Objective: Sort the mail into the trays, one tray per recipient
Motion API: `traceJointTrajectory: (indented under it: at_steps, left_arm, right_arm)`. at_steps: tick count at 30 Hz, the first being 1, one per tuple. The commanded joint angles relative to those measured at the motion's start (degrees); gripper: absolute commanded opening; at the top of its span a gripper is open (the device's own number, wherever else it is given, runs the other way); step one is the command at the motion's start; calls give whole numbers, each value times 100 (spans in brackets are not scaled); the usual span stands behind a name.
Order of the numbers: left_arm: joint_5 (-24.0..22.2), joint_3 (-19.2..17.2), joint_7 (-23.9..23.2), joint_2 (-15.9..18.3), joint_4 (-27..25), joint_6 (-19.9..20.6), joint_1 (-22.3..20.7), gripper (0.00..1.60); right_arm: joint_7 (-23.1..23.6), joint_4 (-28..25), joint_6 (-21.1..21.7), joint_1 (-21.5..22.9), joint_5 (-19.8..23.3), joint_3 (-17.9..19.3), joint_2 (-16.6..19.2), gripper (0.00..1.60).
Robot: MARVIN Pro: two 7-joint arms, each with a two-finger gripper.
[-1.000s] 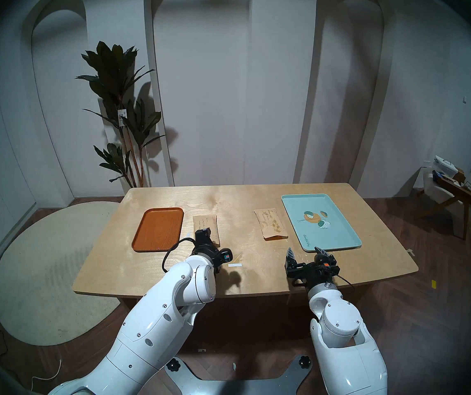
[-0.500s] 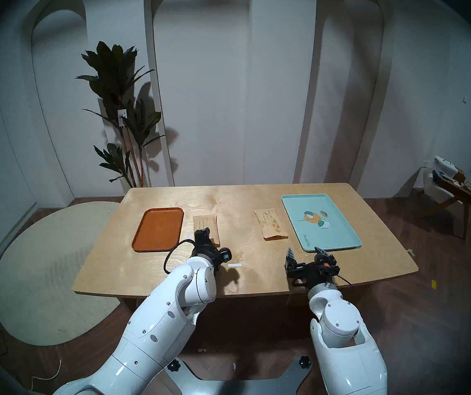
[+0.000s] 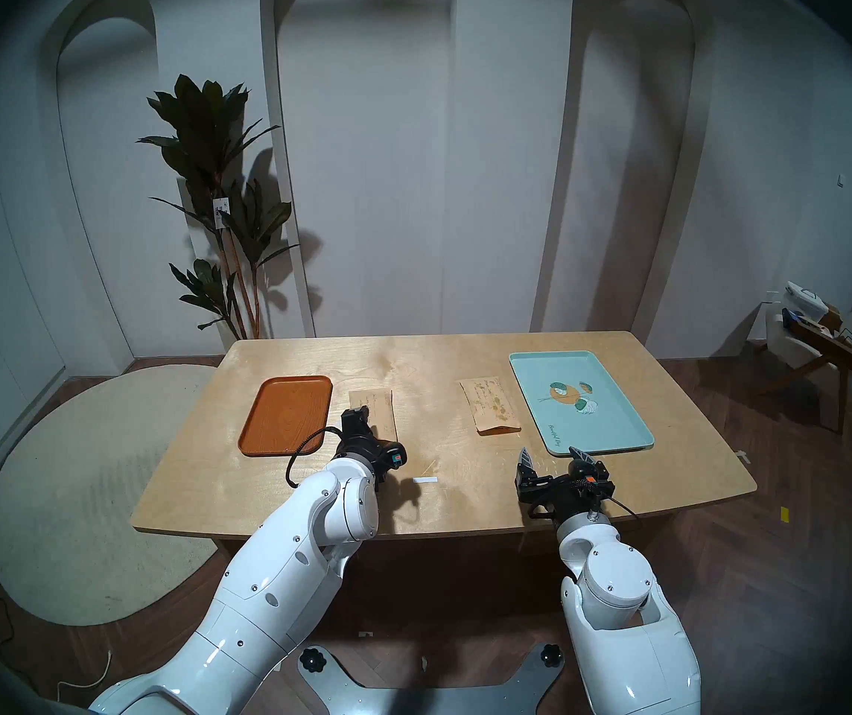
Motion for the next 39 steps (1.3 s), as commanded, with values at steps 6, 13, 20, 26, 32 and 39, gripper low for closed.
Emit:
traceJointTrajectory:
  at_steps: [6,13,20,26,32,39]
  left_arm:
    - [-32,-225,-37,144,-210,23,88,160]
    - [-18,-224,-27,74,-162,39,62,160]
    - [13,-187,-76,38,-121,59,-8,160]
    - [69,-119,-152,11,-163,118,-29,160]
    - [111,-49,-217,-30,-186,189,-48,160]
    - [90,-37,-139,-174,111,178,-248,160]
  right_arm:
    - [5,-136,-16,16,14,1,-7,160]
    - [5,-136,-16,16,14,1,-7,160]
    - [5,-136,-17,16,14,1,-7,160]
    - [5,-135,-17,16,14,1,-7,160]
    - [5,-135,-17,16,14,1,-7,160]
    - [5,-134,-18,17,14,1,-7,160]
